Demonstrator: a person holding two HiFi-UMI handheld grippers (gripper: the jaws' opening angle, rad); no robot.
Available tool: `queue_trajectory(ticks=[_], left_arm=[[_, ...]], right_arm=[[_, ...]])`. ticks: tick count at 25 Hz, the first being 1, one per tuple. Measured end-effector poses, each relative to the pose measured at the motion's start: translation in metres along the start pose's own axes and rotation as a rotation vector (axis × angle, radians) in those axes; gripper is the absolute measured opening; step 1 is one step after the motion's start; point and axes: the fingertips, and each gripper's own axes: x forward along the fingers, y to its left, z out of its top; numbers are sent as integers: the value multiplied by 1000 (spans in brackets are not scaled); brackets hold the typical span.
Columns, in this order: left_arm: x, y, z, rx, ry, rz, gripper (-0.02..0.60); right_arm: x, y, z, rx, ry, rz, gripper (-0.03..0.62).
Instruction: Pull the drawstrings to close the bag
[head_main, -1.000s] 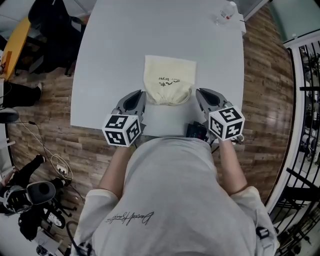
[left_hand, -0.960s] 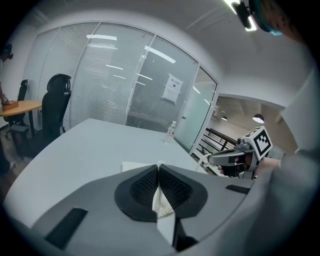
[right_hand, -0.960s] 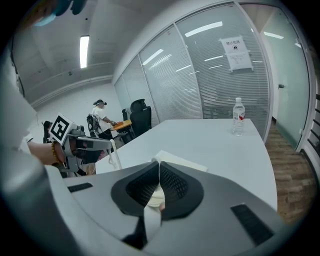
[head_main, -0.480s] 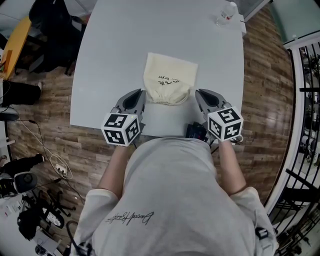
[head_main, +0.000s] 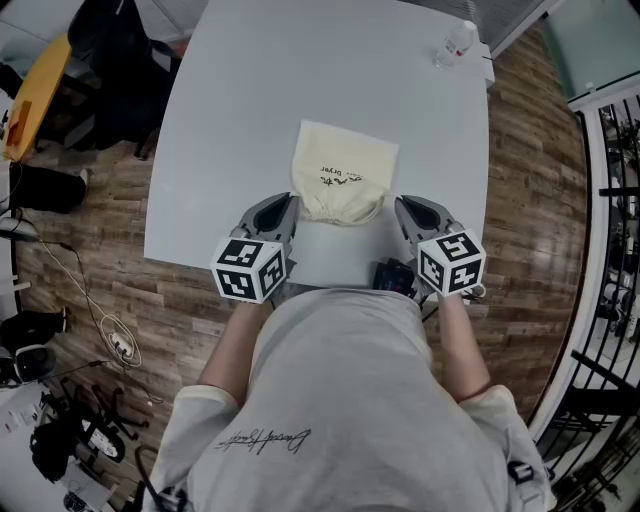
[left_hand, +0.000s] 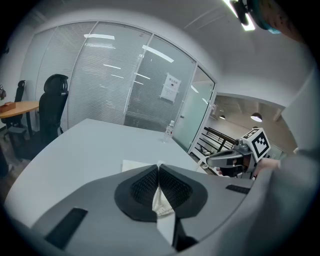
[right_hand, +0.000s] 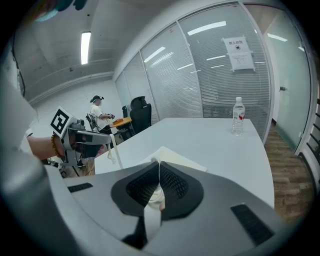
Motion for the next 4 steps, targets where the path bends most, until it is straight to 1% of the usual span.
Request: queue_trajectory(ticks=[4], left_arm=[[-2,-1,-1,-2,4,1,15]], right_arm=[[-1,0,-1,-2,8,1,26]])
